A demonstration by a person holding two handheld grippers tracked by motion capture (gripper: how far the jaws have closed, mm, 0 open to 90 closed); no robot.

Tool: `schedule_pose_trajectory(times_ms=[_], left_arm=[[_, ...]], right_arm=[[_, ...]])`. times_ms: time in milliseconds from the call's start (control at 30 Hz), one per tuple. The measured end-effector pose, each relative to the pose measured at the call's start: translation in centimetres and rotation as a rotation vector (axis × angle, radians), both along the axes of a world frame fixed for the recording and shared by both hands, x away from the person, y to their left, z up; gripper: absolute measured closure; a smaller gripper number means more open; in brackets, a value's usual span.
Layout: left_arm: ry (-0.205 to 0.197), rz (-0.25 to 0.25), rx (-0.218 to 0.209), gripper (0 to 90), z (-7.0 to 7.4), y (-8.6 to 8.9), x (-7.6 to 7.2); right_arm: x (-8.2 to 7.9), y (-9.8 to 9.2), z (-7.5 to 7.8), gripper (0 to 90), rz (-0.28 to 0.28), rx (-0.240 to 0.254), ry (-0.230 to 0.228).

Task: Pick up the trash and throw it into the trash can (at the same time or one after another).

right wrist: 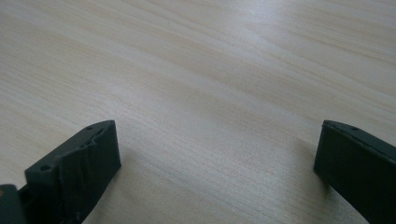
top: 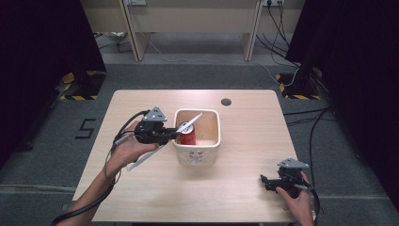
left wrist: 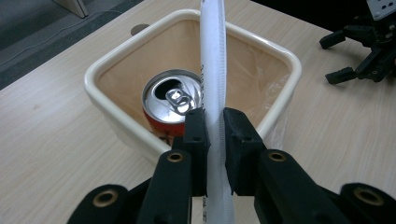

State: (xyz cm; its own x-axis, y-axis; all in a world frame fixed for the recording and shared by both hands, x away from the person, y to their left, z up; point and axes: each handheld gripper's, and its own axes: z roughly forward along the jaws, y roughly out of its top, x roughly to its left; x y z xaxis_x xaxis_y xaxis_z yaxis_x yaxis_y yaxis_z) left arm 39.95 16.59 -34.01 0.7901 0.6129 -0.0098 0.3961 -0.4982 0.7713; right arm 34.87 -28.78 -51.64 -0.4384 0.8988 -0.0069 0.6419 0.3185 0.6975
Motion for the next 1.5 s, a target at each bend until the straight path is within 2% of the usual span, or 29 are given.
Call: schedule_pose_trajectory(times_ms=[333,600,1067,1300,1500], left_arm=[[0.013,-0.011,-0.009,79.3,-0.4,-1.0,0.4],[0.003,-0.014,-0.030,79.3,0.7,-1.7,1.1],[-0.014,-0.032,-0.103,79.3,2.6,-6.5,4.3],[-0.014,-0.032,-0.091,79.3,2.9,-8.2,5.5],[-0.015,-0.005,-0.104,79.2,2.8,-9.1,6.8]], right_arm=[[0.0,0.0,0.0,0.3,0.001,0.000,0.000],[0.0,0.0,0.0,0.3,0.003,0.000,0.000],[0.0,0.0,0.0,0.3,0.003,-0.002,0.002],[0.0,0.0,0.0,0.3,0.007,-0.002,0.002],[0.0,0.0,0.0,0.3,0.011,-0.001,0.000]])
